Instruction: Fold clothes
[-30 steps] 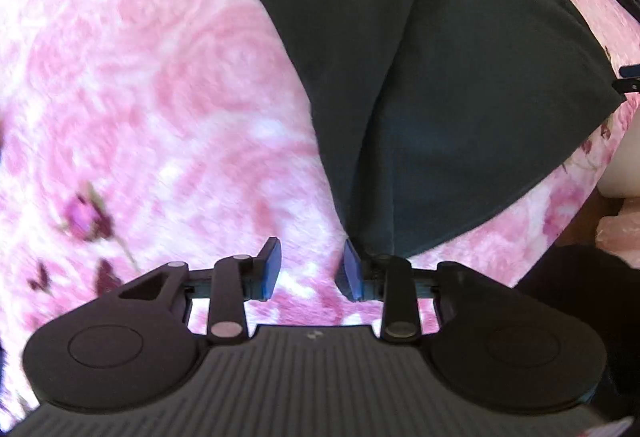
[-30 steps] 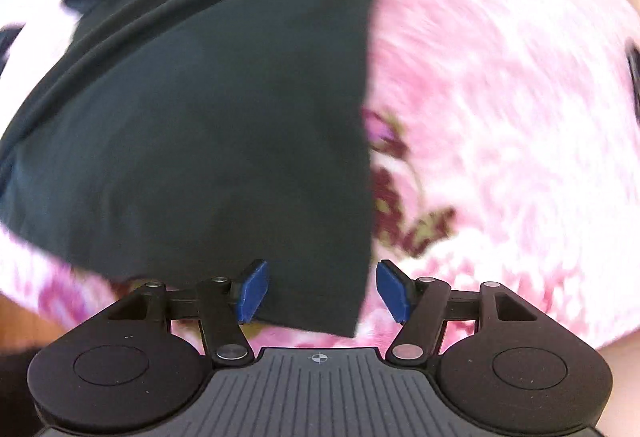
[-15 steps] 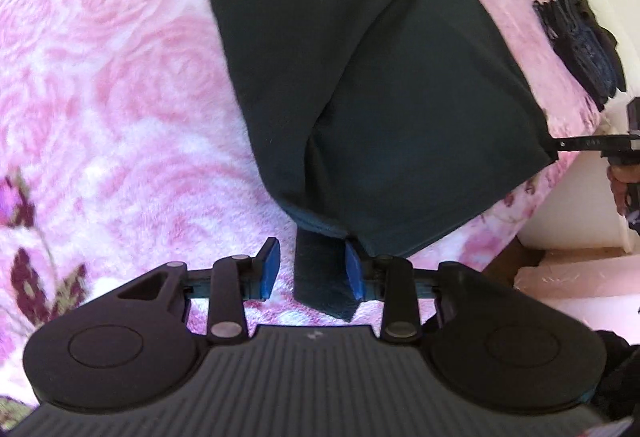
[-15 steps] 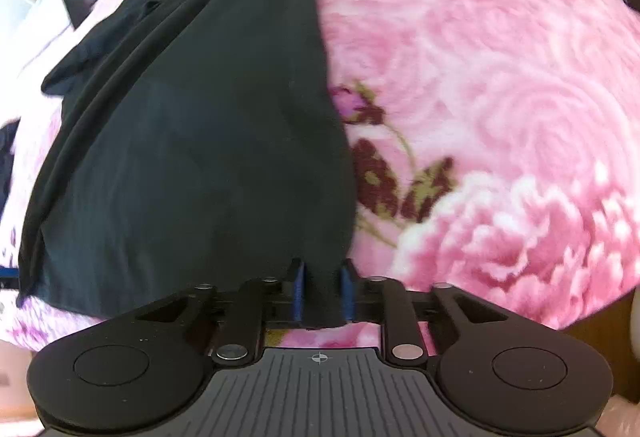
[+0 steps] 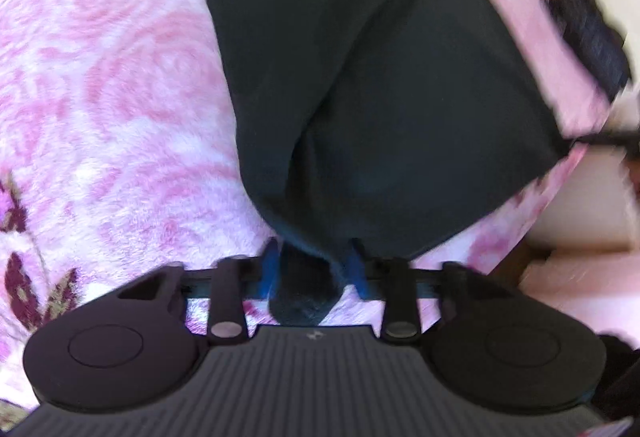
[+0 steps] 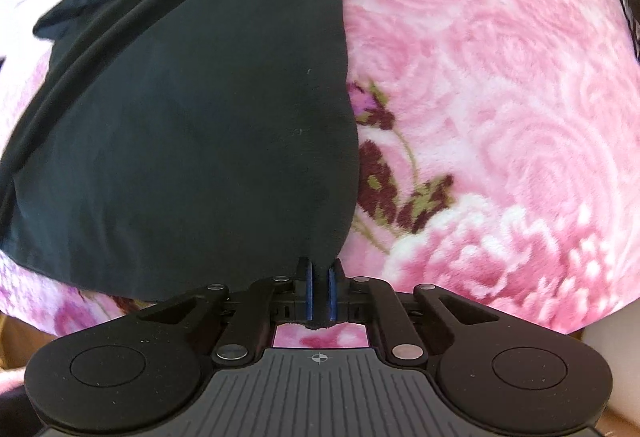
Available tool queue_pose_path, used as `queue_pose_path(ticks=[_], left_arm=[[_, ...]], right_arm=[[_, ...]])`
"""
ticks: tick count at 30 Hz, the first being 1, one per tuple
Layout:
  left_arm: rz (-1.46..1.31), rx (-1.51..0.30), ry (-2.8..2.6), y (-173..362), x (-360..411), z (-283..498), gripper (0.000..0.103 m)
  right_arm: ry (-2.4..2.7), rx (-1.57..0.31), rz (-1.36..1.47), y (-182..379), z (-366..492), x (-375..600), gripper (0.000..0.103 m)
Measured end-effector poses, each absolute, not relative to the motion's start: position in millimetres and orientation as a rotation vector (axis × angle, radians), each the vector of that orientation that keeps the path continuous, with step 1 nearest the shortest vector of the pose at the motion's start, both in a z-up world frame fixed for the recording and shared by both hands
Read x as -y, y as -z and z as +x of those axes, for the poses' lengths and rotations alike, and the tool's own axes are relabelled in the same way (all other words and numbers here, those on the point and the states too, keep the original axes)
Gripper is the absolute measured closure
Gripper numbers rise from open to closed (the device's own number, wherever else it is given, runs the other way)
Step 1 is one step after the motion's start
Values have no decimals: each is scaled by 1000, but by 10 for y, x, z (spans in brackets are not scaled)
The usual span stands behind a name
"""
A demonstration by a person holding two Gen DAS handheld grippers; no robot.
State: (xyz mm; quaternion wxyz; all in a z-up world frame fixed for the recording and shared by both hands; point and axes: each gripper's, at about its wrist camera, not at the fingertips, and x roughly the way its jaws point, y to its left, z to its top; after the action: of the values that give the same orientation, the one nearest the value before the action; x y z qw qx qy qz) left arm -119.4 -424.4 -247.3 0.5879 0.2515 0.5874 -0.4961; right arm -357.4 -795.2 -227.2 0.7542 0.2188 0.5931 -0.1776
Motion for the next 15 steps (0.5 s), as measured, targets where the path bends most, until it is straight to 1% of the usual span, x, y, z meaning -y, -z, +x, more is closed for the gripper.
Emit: queue_pose_path(ticks=[2,5,6,8,11,14,15], left_arm=[[604,-1352,1152,2410,4219,-1166,99],[557,-1365,1183,2202,4103,-1017,99],[551,-1375,1195,2164,4070,-1001,101],[558,-1404,1221,2142,4014,-1033,102],[586,-1440,1235,2199,3985,-1112,102],[659,-1450,1219,2328,4053,-1208,101],[688,-1453,1215,2356,4073,-1227,99]], right_arm=[[363,-1323,409,2146,-3558,7977,98],[340,-1368,315,1911,-3605,8049,98],[335,-1391,290,1847,-3654,8063,98],[324,-1436,238,1719,-3752,8089,98],[342,-1466,307,1758,-3937,8093,98],[324,-1506,347,1958,-3903,8007,98],[311,-1527,356,2029,-3884,7982,97]])
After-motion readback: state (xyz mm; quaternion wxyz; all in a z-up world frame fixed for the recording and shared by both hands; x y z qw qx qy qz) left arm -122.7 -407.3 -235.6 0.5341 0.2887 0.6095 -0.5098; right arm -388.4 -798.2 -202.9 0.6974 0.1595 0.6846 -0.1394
